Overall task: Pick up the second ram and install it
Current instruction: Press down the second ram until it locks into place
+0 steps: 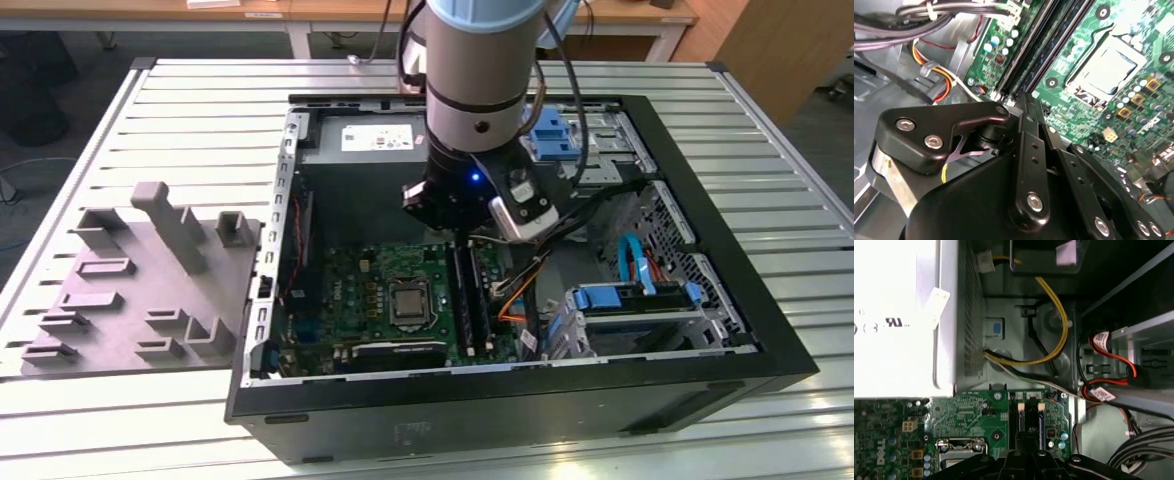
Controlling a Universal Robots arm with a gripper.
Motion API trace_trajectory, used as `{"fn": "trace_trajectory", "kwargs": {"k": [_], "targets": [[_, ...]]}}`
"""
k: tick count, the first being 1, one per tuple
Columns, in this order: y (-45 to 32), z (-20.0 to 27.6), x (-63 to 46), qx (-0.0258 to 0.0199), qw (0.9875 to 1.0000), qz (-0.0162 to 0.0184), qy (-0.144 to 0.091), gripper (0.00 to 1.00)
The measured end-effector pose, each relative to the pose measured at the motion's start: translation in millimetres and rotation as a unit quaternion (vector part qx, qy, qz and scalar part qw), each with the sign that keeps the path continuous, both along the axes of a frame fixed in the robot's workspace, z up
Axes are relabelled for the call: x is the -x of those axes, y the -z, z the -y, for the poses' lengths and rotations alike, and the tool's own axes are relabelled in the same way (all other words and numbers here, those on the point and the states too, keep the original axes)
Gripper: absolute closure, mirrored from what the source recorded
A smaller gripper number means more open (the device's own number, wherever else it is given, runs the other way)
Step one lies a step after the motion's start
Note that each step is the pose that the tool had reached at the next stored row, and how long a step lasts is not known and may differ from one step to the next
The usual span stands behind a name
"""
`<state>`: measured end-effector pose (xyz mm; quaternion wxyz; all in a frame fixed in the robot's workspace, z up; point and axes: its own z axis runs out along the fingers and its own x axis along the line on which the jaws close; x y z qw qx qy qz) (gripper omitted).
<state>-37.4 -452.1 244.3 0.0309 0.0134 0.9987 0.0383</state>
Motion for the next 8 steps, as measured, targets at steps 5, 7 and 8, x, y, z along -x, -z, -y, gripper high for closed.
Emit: {"fn": "trace_trajectory", "kwargs": {"k": [5,7,8], "targets": [[0.1,13.3,0.0,-0.0001,1.0000,0.0000,0.000,0.89],[0.0,19.6,0.0,0.0000,1.0000,0.0000,0.000,0.89],[0.0,22.7,0.0,0.0001,1.0000,0.0000,0.000,0.89]]}}
